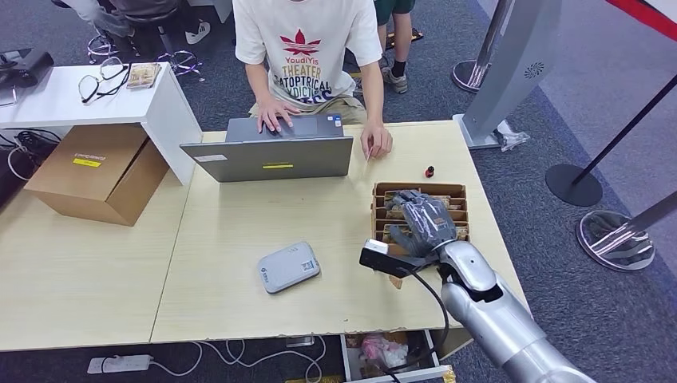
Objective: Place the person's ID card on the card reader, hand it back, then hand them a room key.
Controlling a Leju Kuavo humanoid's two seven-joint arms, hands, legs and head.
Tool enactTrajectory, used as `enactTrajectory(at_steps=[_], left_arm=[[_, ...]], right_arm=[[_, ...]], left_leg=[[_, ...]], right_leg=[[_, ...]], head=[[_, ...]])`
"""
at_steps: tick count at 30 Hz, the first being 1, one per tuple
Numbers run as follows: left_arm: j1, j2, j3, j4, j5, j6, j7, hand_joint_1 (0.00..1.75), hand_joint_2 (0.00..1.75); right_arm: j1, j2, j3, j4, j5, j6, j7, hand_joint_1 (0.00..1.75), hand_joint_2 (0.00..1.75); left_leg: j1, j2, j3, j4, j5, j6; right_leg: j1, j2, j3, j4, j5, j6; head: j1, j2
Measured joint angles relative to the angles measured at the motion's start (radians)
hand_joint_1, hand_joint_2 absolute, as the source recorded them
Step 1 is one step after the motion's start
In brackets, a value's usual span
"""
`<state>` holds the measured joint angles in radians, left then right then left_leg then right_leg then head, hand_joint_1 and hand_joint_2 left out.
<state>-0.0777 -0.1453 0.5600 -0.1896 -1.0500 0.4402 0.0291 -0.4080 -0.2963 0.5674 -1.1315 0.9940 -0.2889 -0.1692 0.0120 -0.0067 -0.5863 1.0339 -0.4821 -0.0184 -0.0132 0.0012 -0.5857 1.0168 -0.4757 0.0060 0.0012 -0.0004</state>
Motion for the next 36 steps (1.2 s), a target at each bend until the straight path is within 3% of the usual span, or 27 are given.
enactTrajectory(at_steps=[12, 29, 36], left_arm=[[0.003, 0.0, 0.0, 0.0, 0.004, 0.001, -0.012, 0.0, 0.0], [0.003, 0.0, 0.0, 0.0, -0.01, -0.002, -0.011, 0.0, 0.0], [0.003, 0.0, 0.0, 0.0, -0.01, -0.003, -0.008, 0.0, 0.0]], right_arm=[[0.001, -0.015, 0.001, -0.065, -0.001, 0.01, 0.01, 1.04, 1.75], [0.003, -0.037, 0.001, -0.086, -0.001, 0.027, 0.022, 0.83, 1.75], [0.019, -0.049, 0.001, -0.093, 0.001, 0.04, 0.029, 0.85, 1.75]], left_leg=[[0.0, 0.0, 0.0, 0.0, 0.0, 0.0], [0.0, 0.0, 0.0, 0.0, 0.0, 0.0], [0.0, 0.0, 0.0, 0.0, 0.0, 0.0]], right_leg=[[0.0, 0.0, 0.0, 0.0, 0.0, 0.0], [0.0, 0.0, 0.0, 0.0, 0.0, 0.0], [0.0, 0.0, 0.0, 0.0, 0.0, 0.0]], head=[[0.0, 0.0], [0.0, 0.0], [0.0, 0.0]])
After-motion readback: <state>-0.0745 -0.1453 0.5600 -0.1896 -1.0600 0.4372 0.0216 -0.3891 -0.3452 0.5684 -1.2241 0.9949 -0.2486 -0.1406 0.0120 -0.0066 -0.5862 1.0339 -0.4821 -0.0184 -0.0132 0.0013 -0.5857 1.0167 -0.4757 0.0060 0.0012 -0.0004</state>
